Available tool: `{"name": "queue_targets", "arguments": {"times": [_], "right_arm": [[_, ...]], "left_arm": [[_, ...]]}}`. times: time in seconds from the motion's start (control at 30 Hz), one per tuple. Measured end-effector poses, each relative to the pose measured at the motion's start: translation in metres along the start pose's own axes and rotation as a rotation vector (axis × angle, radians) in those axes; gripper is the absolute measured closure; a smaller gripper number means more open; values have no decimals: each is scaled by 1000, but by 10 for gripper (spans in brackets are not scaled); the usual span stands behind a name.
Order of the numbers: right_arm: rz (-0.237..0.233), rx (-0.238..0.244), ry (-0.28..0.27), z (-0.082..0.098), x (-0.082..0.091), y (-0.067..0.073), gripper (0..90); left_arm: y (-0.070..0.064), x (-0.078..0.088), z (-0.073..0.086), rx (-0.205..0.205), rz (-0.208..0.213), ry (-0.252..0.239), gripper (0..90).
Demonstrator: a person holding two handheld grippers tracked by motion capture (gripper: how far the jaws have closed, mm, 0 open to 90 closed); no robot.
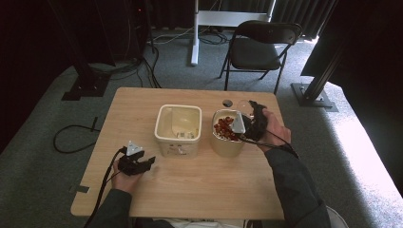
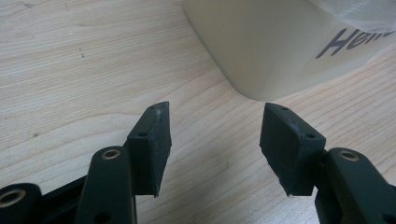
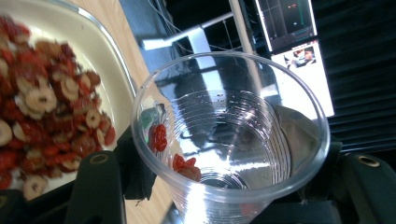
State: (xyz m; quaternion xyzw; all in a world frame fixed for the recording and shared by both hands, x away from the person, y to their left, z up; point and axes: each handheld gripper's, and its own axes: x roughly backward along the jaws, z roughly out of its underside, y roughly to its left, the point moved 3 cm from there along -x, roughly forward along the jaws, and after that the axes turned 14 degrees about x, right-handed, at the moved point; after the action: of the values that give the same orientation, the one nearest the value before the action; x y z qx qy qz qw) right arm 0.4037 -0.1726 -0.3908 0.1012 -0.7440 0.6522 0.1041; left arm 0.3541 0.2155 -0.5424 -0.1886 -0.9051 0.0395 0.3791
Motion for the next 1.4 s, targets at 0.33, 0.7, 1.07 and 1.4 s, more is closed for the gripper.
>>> {"name": "queue_targets", "arguments": {"times": [0.33, 0.7, 1.07, 1.4], "right_arm": [[-80, -199, -69, 10, 2, -14, 356], [-197, -485, -188, 23, 3, -34, 357], [-280, -643, -276, 28, 5, -45, 357], [-333, -717, -315, 29, 3, -48, 356]], "left_arm": [[0, 1, 1, -3, -5, -1, 441], [1, 2, 2, 1, -5, -3, 442], [0, 2, 1, -6, -2, -1, 442], [0, 1, 1, -5, 1, 0, 442]]}}
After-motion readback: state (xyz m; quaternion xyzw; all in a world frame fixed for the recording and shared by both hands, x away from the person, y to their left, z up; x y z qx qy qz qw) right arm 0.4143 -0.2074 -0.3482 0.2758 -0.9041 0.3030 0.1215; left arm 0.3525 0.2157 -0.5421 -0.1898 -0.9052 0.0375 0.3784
